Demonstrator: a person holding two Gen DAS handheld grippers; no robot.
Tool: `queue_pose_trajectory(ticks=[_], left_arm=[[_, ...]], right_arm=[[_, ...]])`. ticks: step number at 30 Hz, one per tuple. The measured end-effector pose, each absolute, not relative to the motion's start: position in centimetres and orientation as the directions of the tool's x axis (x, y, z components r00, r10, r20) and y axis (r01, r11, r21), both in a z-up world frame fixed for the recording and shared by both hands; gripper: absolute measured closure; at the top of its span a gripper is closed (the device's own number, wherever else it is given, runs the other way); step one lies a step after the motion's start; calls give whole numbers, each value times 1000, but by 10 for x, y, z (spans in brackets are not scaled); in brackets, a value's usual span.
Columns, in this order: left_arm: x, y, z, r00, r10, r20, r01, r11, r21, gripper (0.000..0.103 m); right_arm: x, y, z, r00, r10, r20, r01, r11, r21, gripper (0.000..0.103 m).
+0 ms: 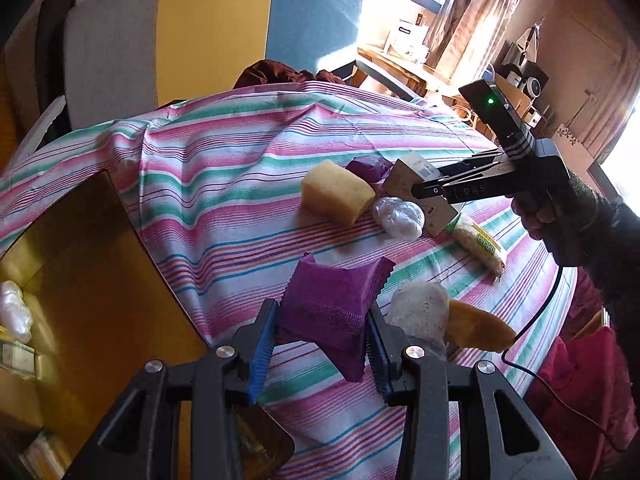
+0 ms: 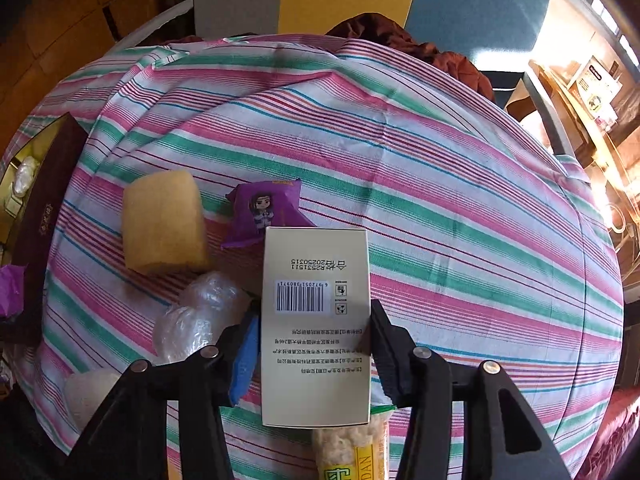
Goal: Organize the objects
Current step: 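Lift the purple pad with the left gripper while the right gripper grasps the white barcode box, then lower the purple pad into the gold tray and open the left gripper while the right holds the box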
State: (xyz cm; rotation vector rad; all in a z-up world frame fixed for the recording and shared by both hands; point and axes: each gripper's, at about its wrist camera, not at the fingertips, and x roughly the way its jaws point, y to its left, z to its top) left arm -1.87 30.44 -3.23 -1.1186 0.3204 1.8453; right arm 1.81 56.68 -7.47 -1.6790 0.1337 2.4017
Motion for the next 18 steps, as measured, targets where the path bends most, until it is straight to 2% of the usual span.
queue_pose_trajectory(ticks=[5,9,18], left_arm=[[-14,291,-29,-170,581,-796,-804,-549,-229,60],[-9,277,-26,-185,587,-788,-794,-562,-231,60],[-6,236,-15,-231,601,-765,-762,-601,-241,60]], right_arm=[[43,558,-62,-372,180,-911,-352,-935,-42,53],[67,554,-48,-455,182,-872,-467,-882,60,52],[108,516,-29,-582,213,-785,-540,-822,178,52]])
